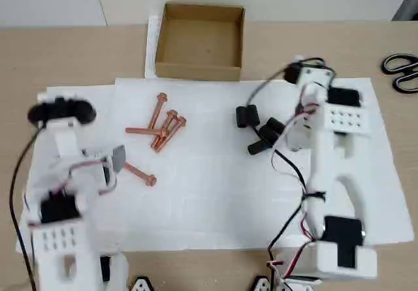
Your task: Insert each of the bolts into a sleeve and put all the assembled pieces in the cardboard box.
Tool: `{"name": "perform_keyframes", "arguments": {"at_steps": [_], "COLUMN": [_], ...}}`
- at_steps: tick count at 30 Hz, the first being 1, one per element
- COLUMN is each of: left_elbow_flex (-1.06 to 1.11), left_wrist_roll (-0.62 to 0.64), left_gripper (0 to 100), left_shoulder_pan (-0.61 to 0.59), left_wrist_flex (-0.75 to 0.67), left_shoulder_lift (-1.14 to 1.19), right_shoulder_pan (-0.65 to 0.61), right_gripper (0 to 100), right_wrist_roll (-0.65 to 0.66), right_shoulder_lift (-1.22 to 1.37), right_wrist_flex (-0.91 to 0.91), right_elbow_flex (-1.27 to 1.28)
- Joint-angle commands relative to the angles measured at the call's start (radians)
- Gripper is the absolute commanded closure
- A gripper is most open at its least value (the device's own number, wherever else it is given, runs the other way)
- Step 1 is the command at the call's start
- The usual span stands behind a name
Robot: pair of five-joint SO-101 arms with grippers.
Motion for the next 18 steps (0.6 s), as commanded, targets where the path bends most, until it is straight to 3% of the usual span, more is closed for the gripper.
{"name": "perform_keyframes", "arguments": {"at_steps": [1, 5, 10, 18], "left_elbow_flex": [-0.202, -0.295, -0.302, -0.305], "left_wrist_roll": [0.003, 0.003, 0.003, -0.002], "left_gripper": [73, 73, 73, 73], "left_shoulder_pan": [-0.005, -0.009, -0.008, -0.003], "left_wrist_flex": [0.017, 0.017, 0.018, 0.0], "left_shoulder_lift": [0.25, 0.413, 0.485, 0.494], "right_shoulder_pan": [-0.102, -0.18, -0.197, -0.302], "right_gripper": [74.2, 74.2, 74.2, 74.3], "right_wrist_roll": [0.087, 0.149, 0.137, -0.072], "right_shoulder_lift": [0.067, 0.12, 0.156, 0.236], "right_wrist_flex": [0.119, 0.142, 0.087, 0.031], "right_elbow_flex": [-0.172, -0.273, -0.305, -0.308]}}
